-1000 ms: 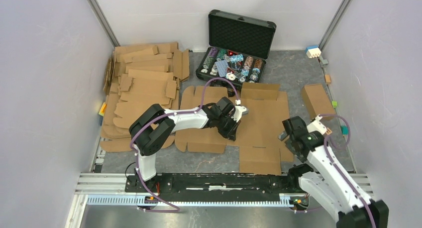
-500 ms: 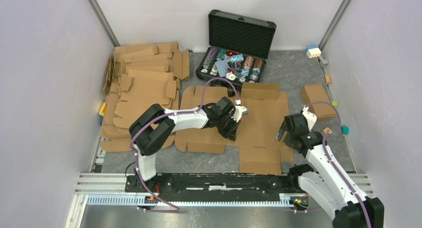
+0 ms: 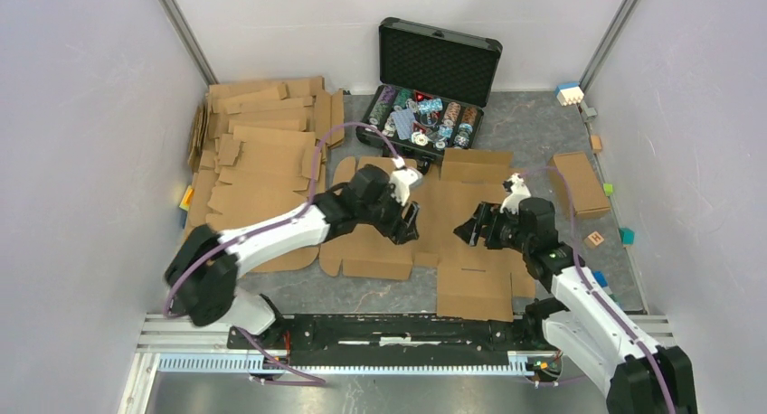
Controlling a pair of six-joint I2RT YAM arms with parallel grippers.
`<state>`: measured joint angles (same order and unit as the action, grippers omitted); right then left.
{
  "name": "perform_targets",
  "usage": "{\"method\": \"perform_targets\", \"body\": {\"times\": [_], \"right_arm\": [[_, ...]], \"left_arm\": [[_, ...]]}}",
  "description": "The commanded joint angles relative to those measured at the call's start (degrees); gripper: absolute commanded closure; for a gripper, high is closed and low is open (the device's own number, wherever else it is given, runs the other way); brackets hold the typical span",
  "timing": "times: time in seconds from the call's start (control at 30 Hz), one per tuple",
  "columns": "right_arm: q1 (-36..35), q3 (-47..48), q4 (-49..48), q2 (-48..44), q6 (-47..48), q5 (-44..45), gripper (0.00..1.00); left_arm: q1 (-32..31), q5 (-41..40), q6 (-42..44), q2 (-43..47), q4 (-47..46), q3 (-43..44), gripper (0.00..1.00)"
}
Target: Fold the paper box
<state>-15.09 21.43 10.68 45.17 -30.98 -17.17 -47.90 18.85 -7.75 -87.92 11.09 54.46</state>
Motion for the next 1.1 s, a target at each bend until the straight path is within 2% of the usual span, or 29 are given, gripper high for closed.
{"method": "perform_targets", "body": {"times": [0.0, 0.13, 0.23, 0.3, 0.5, 0.63, 0.8, 0.93, 1.03, 1.07], "right_arm": [[-4.59, -0.10, -15.81, 4.04, -0.13, -13.08, 0.22], [-10.94, 1.24, -15.04, 6.60, 3.06, -13.05, 0.28], [-12.50, 0.56, -13.62, 5.85, 5.47, -11.01, 0.26], [-12.51, 0.54, -11.92, 5.65, 6.71, -8.04, 0.25], [-12.49, 0.45, -11.41, 7.29, 8.93, -1.00, 0.23], [-12.50, -0.22, -11.29, 9.63, 8.75, 5.90, 0.21], [-12.30, -2.60, -15.01, 14.27, 6.96, 9.59, 0.26], [-9.84, -4.23, -15.10, 19.15, 4.83, 10.95, 0.37], [-4.29, -5.21, -13.90, 23.34, 3.94, 7.80, 0.57], [-2.66, -4.94, -12.58, 24.69, 4.28, 7.24, 0.69]], "left_arm": [[0.95, -13.43, -3.08, 13.45, 1.40, -1.00, 0.24], [3.89, -30.33, -6.98, 18.23, 5.55, -3.30, 0.00], [5.84, -43.13, -12.89, 20.98, 6.14, -7.28, 0.00], [7.64, -47.65, -18.40, 21.71, 7.57, -9.27, 0.00], [9.40, -41.86, -20.58, 15.60, 16.19, -7.18, 0.14], [9.49, -38.30, -26.82, 17.65, 18.76, -11.60, 0.13], [10.51, -34.57, -29.30, 21.57, 19.07, -15.37, 0.10], [11.95, -32.83, -29.04, 22.12, 18.77, -15.59, 0.10], [13.92, -30.63, -28.32, 22.82, 17.56, -15.64, 0.09], [14.66, -29.23, -28.13, 22.76, 16.90, -15.54, 0.09]]}}
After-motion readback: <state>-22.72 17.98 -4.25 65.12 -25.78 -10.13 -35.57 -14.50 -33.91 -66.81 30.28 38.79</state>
